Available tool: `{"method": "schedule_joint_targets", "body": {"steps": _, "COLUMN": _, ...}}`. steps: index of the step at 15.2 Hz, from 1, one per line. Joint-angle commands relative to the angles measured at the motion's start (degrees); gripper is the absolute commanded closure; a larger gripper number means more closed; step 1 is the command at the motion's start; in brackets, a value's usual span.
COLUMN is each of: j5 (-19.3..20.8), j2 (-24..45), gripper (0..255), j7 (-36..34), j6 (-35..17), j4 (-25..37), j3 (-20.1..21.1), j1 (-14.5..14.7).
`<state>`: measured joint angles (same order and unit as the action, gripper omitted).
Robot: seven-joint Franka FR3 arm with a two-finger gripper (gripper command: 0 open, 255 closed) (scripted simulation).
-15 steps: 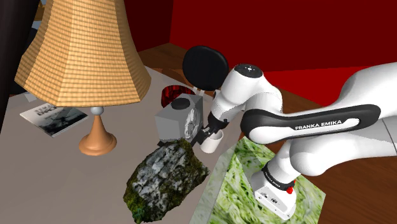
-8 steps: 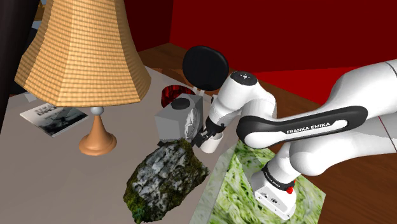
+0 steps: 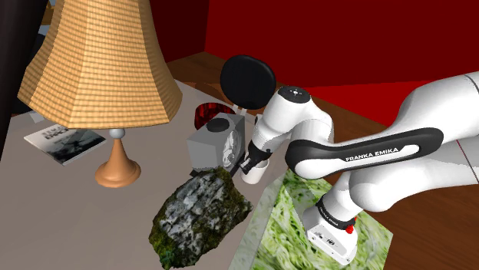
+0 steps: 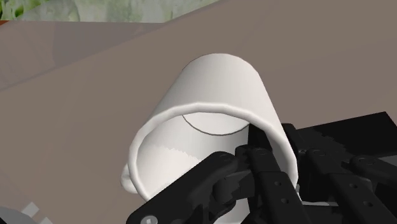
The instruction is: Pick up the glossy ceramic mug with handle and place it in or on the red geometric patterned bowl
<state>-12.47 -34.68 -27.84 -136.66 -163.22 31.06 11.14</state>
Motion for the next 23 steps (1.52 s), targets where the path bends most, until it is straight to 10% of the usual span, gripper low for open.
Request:
{"method": "schedule_joint_targets", "body": {"steps": 1, "j5": 0.0, "j2": 0.0, "gripper": 255, "j7": 0.0, "j6": 0.0, "j4": 0.0, "j3": 0.0, "j1": 0.0}}
{"method": "schedule_joint_targets", "body": {"steps": 23, "j5": 1.53, "j2": -8.27, "gripper": 255, "j7": 2.13, "j6": 16.58, "j4": 8.47, "j3": -4.89, "j1": 0.58}}
